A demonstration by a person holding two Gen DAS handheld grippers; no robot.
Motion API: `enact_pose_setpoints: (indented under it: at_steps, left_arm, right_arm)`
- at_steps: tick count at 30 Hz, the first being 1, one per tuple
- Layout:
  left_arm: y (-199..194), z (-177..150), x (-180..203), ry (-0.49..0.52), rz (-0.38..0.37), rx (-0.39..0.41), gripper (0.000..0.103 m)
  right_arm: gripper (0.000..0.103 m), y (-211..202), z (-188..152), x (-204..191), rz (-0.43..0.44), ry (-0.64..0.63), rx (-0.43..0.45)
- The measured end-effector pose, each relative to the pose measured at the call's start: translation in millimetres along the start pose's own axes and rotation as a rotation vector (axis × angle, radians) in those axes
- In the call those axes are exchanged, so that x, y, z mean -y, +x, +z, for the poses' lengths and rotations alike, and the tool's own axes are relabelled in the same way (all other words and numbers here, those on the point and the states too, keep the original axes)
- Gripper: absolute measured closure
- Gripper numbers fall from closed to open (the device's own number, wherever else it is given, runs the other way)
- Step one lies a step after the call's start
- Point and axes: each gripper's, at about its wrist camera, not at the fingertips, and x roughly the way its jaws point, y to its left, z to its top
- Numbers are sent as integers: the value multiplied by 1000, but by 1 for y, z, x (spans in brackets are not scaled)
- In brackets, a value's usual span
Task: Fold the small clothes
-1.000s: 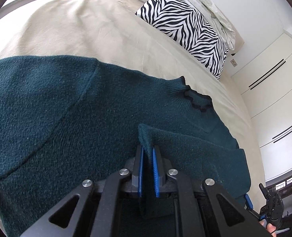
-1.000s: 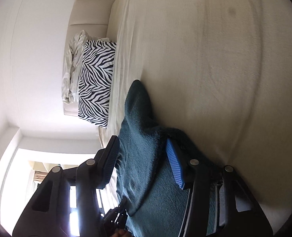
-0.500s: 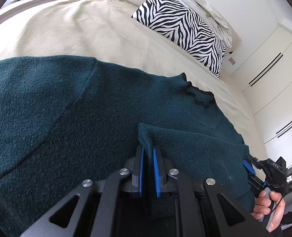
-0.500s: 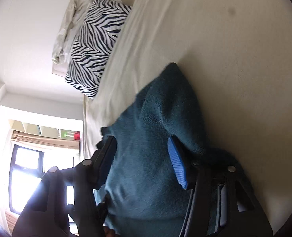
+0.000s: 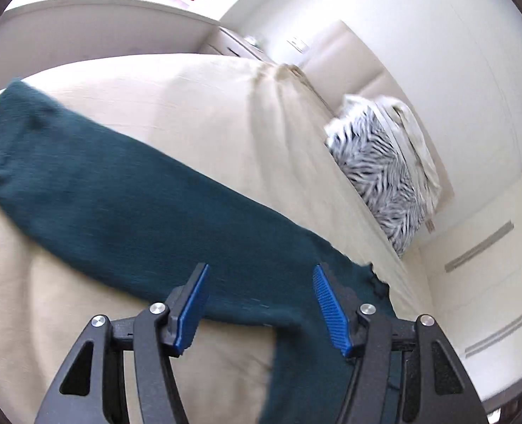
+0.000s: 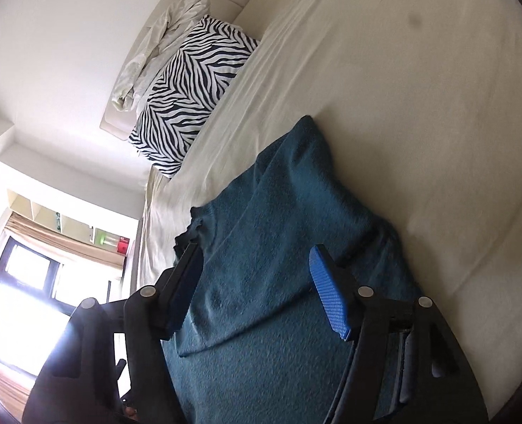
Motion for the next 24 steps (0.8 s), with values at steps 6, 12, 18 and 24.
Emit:
enact_pose_setpoints:
  at_steps: [6,12,18,24]
  left_arm:
    - [-62,28,-132,-378,68,163,40]
    - [-56,45,-174,-535,18,208,40]
    - [-40,66,-197,-672,19,242,87]
    - [-30,82,-119,-386,94,240,95]
  right_arm:
    - [41,-5,-53,-40,79,-57,-90]
    - [41,5,-99,-79,110,-114,-170]
    - [41,-2,-123,-100,126,-150,-183]
    - [41,-7,-121,-92,109,-146,-167]
